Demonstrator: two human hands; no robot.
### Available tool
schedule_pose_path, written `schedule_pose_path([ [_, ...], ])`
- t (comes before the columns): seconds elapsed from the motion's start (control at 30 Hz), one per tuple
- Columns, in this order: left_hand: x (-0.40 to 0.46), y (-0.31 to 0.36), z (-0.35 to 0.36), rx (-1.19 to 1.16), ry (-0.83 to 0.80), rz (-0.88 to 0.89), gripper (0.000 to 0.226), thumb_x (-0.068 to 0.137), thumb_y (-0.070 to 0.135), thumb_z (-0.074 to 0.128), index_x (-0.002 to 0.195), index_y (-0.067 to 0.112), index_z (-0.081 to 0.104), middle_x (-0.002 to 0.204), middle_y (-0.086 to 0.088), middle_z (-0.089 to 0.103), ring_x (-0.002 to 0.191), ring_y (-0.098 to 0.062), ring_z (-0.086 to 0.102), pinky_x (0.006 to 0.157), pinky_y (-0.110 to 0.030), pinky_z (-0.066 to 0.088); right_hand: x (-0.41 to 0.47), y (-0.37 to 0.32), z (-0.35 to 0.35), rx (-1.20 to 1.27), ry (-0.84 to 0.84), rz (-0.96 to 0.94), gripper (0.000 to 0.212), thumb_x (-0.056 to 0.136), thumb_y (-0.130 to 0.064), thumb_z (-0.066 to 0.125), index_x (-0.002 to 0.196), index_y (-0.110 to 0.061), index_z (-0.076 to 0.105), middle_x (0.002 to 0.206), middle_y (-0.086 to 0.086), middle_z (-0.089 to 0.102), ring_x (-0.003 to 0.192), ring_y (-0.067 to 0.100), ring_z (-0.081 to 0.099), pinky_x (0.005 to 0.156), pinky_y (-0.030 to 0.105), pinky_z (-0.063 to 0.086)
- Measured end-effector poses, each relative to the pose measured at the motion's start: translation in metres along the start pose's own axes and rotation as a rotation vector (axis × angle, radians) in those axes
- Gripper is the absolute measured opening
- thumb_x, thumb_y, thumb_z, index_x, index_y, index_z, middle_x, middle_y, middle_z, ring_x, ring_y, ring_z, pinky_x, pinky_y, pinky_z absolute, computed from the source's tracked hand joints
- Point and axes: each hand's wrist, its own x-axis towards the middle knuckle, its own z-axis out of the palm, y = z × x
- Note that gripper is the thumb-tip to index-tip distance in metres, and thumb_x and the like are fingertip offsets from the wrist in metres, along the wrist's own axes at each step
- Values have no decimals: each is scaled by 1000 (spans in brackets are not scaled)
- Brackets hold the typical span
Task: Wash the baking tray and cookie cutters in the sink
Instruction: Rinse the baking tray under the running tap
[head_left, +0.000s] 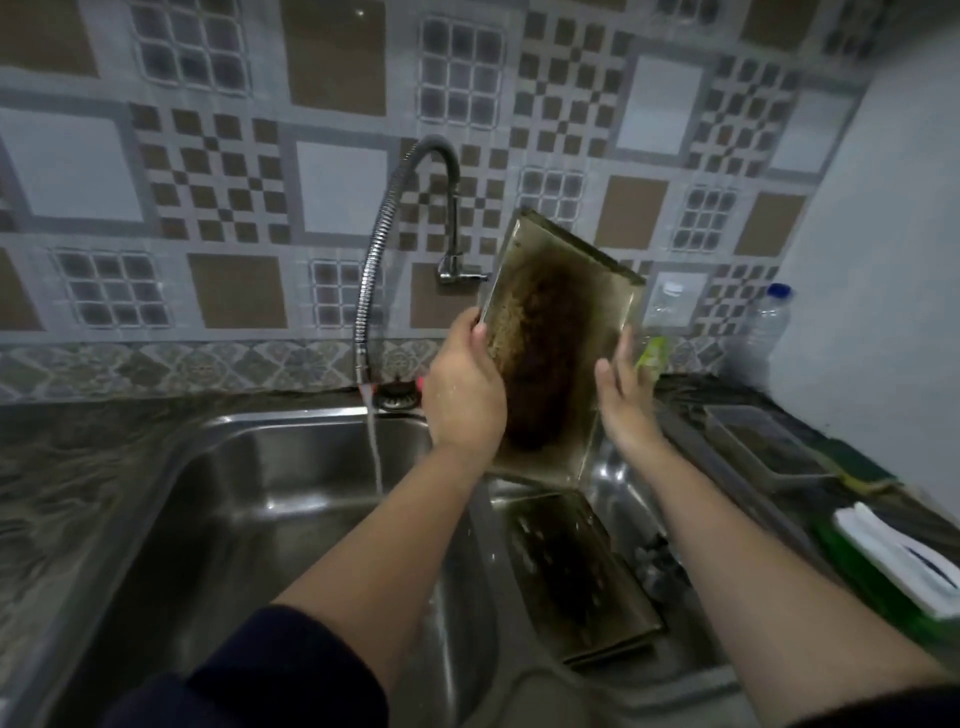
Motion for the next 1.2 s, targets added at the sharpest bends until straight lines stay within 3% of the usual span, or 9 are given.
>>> schedule_pose_path([
  [0.1, -14, 2, 30, -19, -34, -182, 34, 103, 25, 33, 126, 15, 56, 102, -2, 67, 91, -18, 60, 73, -25, 39, 2, 30, -9, 74, -80, -72, 58, 102, -42, 32, 150, -42, -1, 159, -10, 11, 142, 11, 18, 111, 29, 17],
  [0.23, -48, -13, 57, -40, -74, -393, 36, 104, 25, 30, 131, 13, 51, 107, -4, 63, 97, -16, 56, 70, -16, 32, 7, 65, -13, -4, -128, -14, 59, 99, -47, 39, 150, -44, 10, 154, 1, 33, 141, 24, 29, 113, 41, 25],
  [0.3, -68, -23, 65, -15, -185, -382, 40, 104, 29, 28, 136, 15, 46, 113, 0, 59, 99, -10, 50, 71, -12, 31, 6, 87, -12, -81, -93, 1, 63, 96, -49, 43, 150, -40, 12, 151, 6, 37, 139, 26, 32, 111, 41, 29],
  [0.37, -87, -43, 69, 107, -299, -305, 49, 102, 41, 23, 138, 16, 44, 126, 0, 56, 117, -14, 50, 87, -23, 38, 6, 111, -11, -131, -94, 29, 68, 94, -51, 47, 152, -36, 14, 150, 7, 39, 138, 27, 35, 110, 42, 31],
  [0.47, -107, -64, 59, 528, -498, -345, 59, 100, 47, 20, 150, 16, 24, 157, -3, 24, 147, -20, 15, 117, -49, 17, 1, 152, -11, -207, -177, 108, 74, 90, -55, 51, 152, -35, 14, 150, 8, 39, 140, 31, 31, 111, 47, 31],
  [0.57, -127, -75, 49, 754, -781, -405, 67, 100, 46, 28, 153, 17, -1, 160, 3, -9, 147, -14, -12, 115, -54, -3, -11, 186, -9, -280, -289, 186, 83, 86, -60, 54, 152, -35, 9, 154, 7, 32, 141, 30, 29, 111, 48, 32],
  [0.67, -145, -80, 49, 833, -917, -432, 74, 99, 50, 30, 151, 18, -12, 157, 3, -23, 145, -14, -17, 114, -57, -6, -21, 210, -5, -335, -394, 248, 95, 81, -66, 57, 152, -36, 2, 156, 7, 27, 140, 32, 30, 109, 47, 33],
  [0.97, -154, -91, 56, 973, -848, -309, 70, 99, 50, 19, 152, 13, -8, 159, -2, -17, 147, -14, -12, 119, -47, -7, -37, 231, 17, -585, -611, 239, 106, 76, -70, 59, 151, -38, -9, 154, 19, 21, 130, 37, 42, 96, 42, 43],
  [1.2, -153, -93, 55, 990, -863, -297, 71, 98, 53, 17, 151, 14, -10, 159, -2, -18, 147, -15, -12, 118, -46, -11, -43, 225, 24, -851, -626, 167, 95, 81, -75, 44, 153, -31, 1, 140, 14, 23, 122, 32, 36, 92, 38, 39],
])
